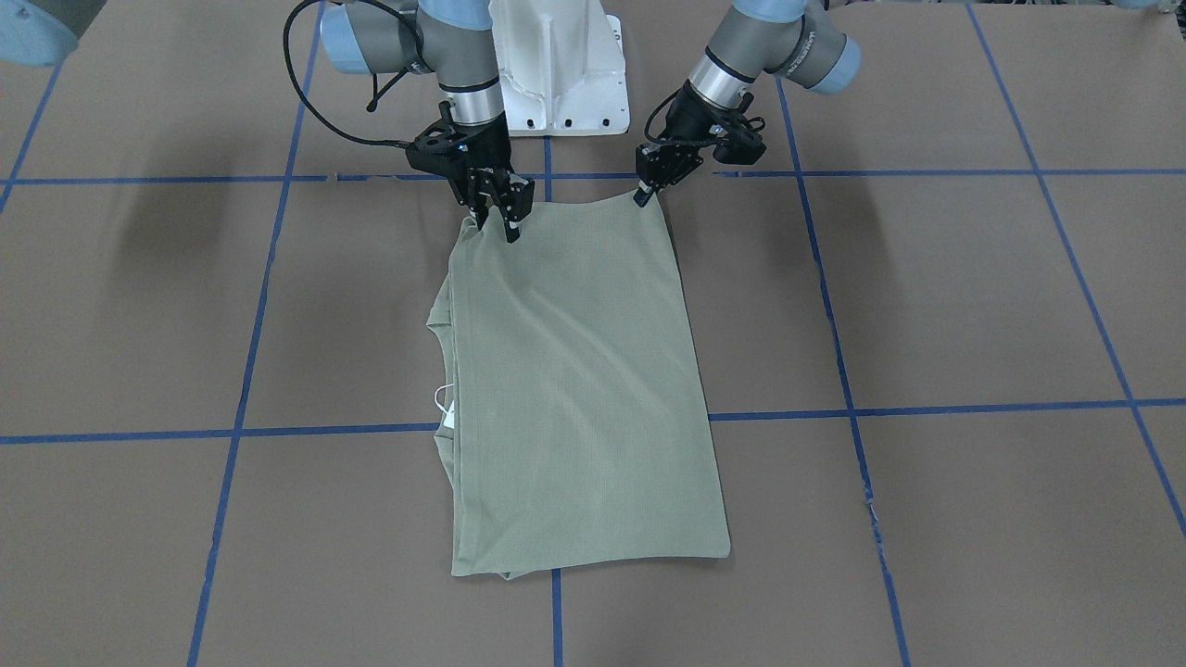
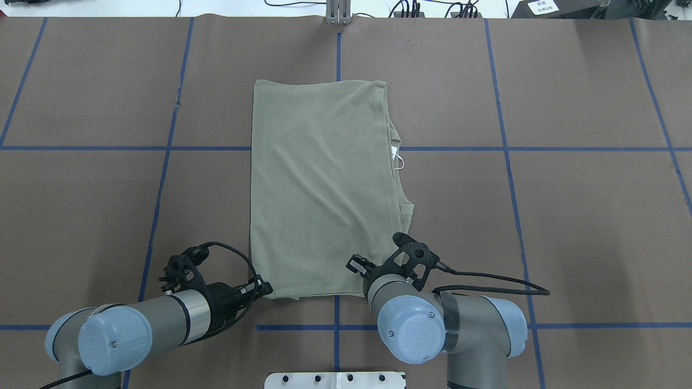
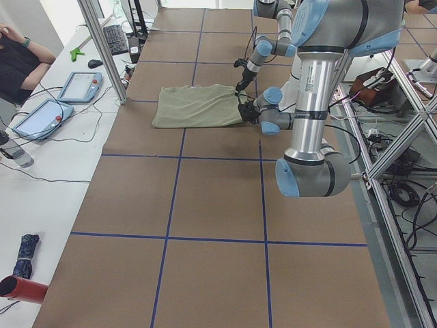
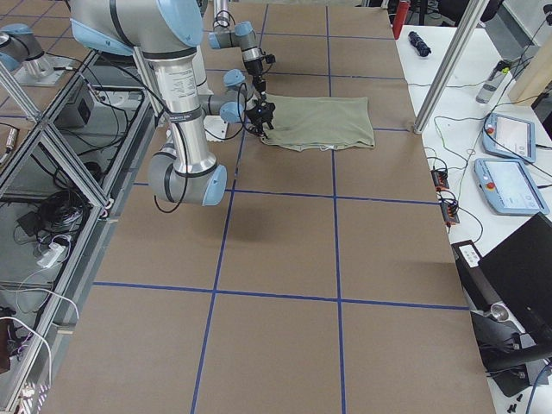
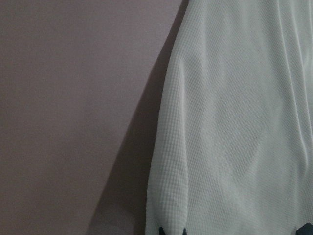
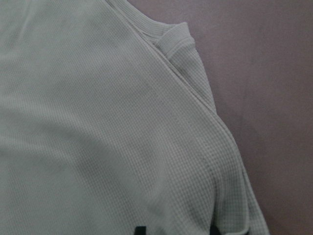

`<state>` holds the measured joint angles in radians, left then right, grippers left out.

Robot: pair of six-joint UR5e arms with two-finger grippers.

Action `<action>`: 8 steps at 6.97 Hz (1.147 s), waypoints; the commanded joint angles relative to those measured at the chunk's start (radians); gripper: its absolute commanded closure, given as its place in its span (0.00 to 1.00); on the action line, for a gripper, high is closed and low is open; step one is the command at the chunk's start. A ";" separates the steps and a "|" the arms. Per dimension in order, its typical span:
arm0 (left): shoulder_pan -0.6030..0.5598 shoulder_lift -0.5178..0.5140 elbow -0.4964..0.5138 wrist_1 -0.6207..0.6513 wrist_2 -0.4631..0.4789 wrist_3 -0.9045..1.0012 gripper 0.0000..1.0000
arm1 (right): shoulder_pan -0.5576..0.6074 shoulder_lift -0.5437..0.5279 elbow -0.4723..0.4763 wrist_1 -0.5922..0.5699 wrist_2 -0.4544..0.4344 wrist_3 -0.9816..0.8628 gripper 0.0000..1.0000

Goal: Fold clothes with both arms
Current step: 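Move both grippers to the shirt edge nearest the robot and grasp it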

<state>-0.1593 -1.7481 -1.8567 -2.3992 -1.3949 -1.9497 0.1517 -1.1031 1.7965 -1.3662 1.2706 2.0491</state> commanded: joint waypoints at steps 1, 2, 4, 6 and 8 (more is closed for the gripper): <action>0.001 -0.001 0.001 0.000 0.000 0.000 1.00 | 0.005 -0.012 0.036 -0.010 0.003 -0.009 1.00; 0.001 -0.001 -0.001 0.000 0.000 0.000 1.00 | 0.005 -0.012 0.038 -0.013 0.003 -0.010 1.00; -0.006 0.027 -0.098 0.008 -0.015 0.017 1.00 | -0.006 -0.014 0.152 -0.135 0.004 -0.010 1.00; -0.002 0.068 -0.421 0.303 -0.077 0.015 1.00 | -0.085 -0.006 0.420 -0.393 0.001 -0.006 1.00; 0.006 0.049 -0.565 0.486 -0.153 0.015 1.00 | -0.107 0.018 0.515 -0.531 0.009 -0.010 1.00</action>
<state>-0.1586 -1.6891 -2.3521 -2.0090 -1.5134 -1.9343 0.0569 -1.0982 2.2697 -1.8288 1.2750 2.0418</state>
